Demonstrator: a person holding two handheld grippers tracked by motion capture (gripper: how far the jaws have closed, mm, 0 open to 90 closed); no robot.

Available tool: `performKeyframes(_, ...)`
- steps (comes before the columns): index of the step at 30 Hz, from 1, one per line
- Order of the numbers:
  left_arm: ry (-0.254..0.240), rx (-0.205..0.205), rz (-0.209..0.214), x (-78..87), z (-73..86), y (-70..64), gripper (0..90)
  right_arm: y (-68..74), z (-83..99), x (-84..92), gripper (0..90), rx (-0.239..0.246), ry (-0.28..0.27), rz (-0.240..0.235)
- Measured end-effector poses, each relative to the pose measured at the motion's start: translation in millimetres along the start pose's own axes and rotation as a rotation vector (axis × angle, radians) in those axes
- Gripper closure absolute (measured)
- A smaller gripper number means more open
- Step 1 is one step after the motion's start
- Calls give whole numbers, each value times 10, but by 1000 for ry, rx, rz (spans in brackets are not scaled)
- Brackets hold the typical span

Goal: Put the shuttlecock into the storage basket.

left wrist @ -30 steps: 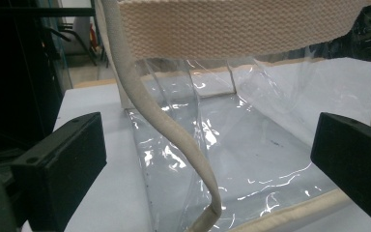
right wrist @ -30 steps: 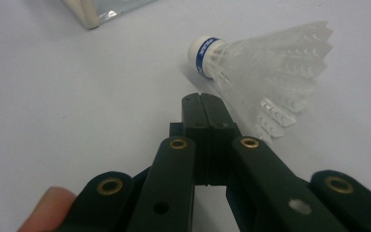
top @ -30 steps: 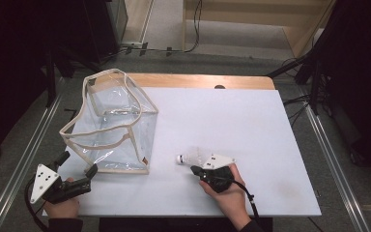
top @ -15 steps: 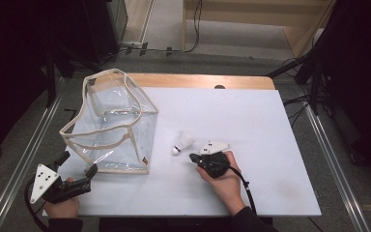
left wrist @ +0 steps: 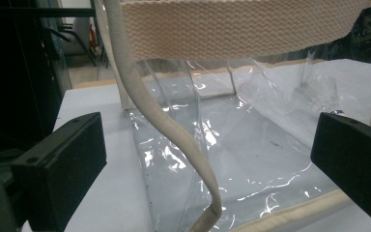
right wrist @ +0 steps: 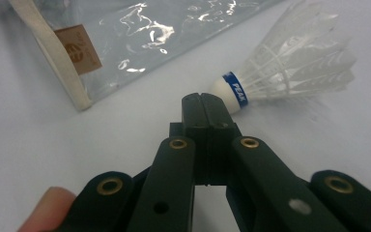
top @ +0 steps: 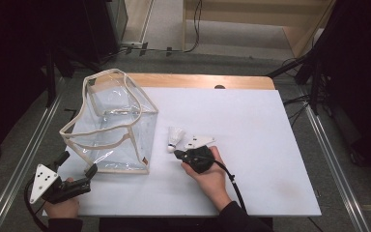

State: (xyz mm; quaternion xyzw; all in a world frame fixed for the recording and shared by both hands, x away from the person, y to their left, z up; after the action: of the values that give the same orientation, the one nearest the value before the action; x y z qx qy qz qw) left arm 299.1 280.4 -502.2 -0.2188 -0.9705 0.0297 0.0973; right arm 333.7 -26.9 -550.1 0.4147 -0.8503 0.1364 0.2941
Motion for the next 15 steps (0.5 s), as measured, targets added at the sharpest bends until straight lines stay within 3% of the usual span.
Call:
performKeyframes(6,-1,3,1,3,-1,3,0,76,-28,-197,878,-5,21,-17)
performKeyframes(9,-2,4,1,5,-2,6,0,43,-24,-200,878,-21,17,0)
performKeyframes(13,-3,4,2,3,-3,5,0,-61,-7,-162,874,-86,11,33)
performKeyframes(15,-4,6,1,4,-4,6,0,-94,-8,-145,797,-103,11,64)
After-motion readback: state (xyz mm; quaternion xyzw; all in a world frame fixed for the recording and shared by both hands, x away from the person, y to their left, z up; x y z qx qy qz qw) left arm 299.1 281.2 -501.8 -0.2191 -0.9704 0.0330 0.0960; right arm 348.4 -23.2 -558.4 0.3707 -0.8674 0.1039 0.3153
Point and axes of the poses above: each handheld gripper's, and its own axes: x roughly backward along the jaws, z roughly out of its underside, y roughly to its left, the point moved 9 cm from there along -x, roughly forward along the jaws, and after that the axes turned 7 degrees about x, right-handed, at the moved point
